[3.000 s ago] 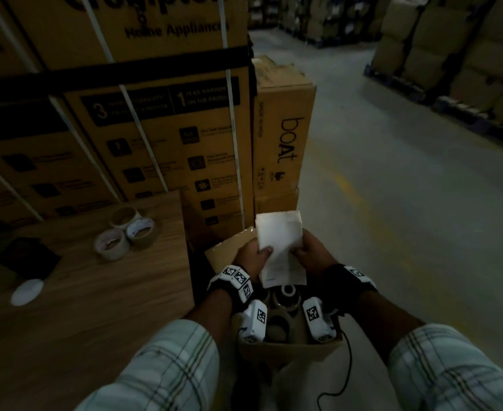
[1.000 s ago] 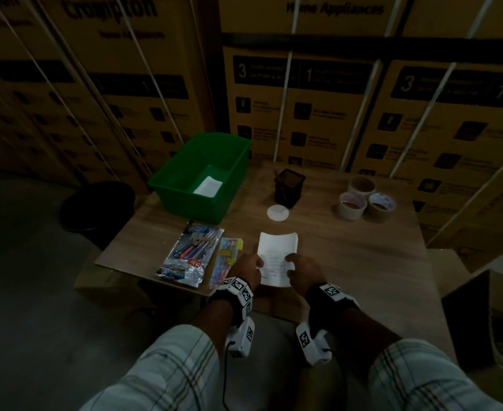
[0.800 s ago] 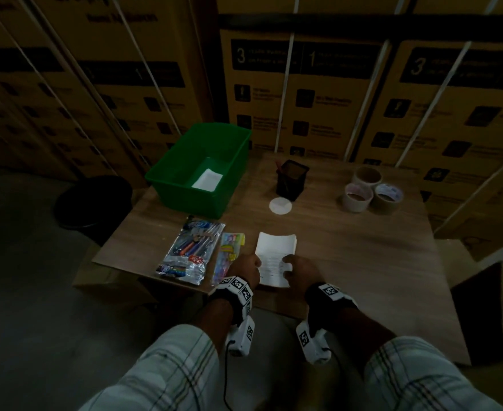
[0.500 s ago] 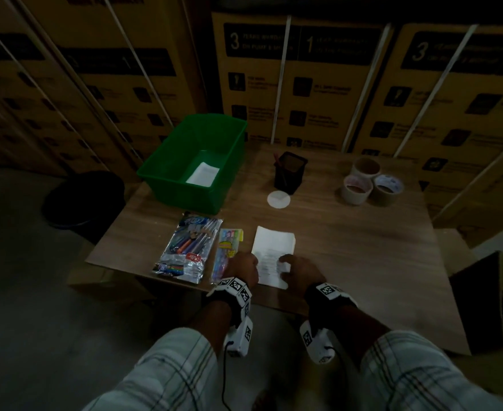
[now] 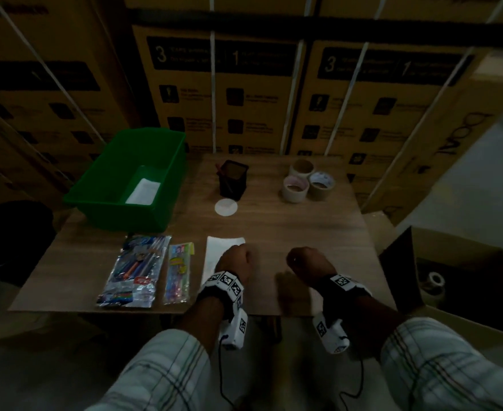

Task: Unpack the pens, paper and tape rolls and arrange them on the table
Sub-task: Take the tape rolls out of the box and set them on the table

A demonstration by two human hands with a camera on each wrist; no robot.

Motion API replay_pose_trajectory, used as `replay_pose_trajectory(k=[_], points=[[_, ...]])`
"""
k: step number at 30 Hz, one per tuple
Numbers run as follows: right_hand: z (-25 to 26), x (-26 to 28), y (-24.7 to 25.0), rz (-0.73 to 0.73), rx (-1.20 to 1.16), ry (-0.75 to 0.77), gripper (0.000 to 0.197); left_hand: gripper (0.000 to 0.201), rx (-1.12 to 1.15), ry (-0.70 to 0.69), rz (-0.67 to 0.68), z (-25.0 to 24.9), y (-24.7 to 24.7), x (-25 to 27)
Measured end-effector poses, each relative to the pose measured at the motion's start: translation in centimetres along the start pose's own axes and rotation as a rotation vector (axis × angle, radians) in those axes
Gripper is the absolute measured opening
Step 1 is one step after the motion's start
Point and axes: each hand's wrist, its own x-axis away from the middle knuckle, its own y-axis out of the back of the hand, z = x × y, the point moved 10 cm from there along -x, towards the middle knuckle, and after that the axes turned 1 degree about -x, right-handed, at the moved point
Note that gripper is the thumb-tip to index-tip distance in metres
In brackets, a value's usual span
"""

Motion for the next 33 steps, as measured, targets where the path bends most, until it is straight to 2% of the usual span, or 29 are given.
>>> replay_pose_trajectory(k=[4, 10, 17, 21, 25, 33], points=[[-4.9, 2.5, 3.0, -0.010, 0.006, -0.011, 0.023, 0.035, 0.020, -0.109, 0.142, -6.6, -4.0, -0.5], [-15.0, 6.6, 7.7, -0.069, -0.096, -0.085, 0.026, 0.028, -0.039, -0.251, 0.312, -17.5, -9.7, -0.5], [-27.4, 11.3, 13.1, -0.115, -0.196, -0.099, 0.024, 0.029, -0.080, -0.346, 0.382, -31.6, -18.8, -0.8], [-36.2, 13.4, 14.5, -0.137, -0.205, -0.159, 0.024, 0.027, -0.068, -0.351, 0.430, -38.9, -25.1, 0.3], [-42.5, 14.4, 15.1, -0.102, -0.183, -0.229, 0.027, 0.026, -0.065, -0.300, 0.490, -42.2, -28.7, 1.0], [-47.3, 10.8, 16.6, -0.063, -0.249, -0.323, 0.031, 0.026, -0.093, -0.163, 0.477, -43.6, -30.4, -1.6]])
